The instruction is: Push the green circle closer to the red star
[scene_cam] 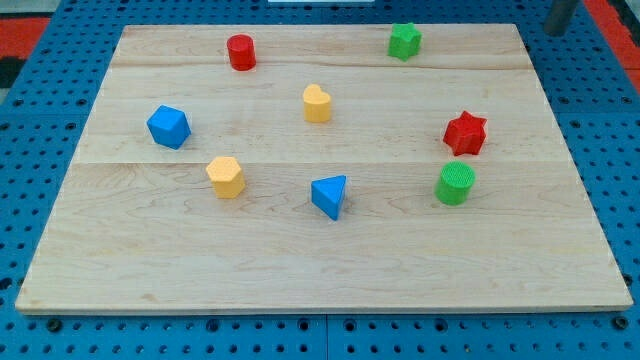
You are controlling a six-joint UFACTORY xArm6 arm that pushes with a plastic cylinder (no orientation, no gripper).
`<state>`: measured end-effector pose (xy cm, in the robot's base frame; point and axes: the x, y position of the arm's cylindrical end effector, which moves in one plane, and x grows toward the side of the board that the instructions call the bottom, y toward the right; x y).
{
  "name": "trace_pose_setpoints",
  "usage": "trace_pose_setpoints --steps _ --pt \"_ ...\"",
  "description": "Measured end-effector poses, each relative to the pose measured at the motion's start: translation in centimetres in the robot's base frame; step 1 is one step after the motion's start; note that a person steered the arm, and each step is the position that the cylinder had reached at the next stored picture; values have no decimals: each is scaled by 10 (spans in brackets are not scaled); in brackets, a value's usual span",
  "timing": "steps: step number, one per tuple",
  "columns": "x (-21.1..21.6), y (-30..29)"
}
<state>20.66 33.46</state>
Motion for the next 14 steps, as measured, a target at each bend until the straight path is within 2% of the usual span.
trace_pose_setpoints --steps 4,8,9,14 --pt "32 10" --pt "155 -14" --pt "166 -14" --pt "167 11"
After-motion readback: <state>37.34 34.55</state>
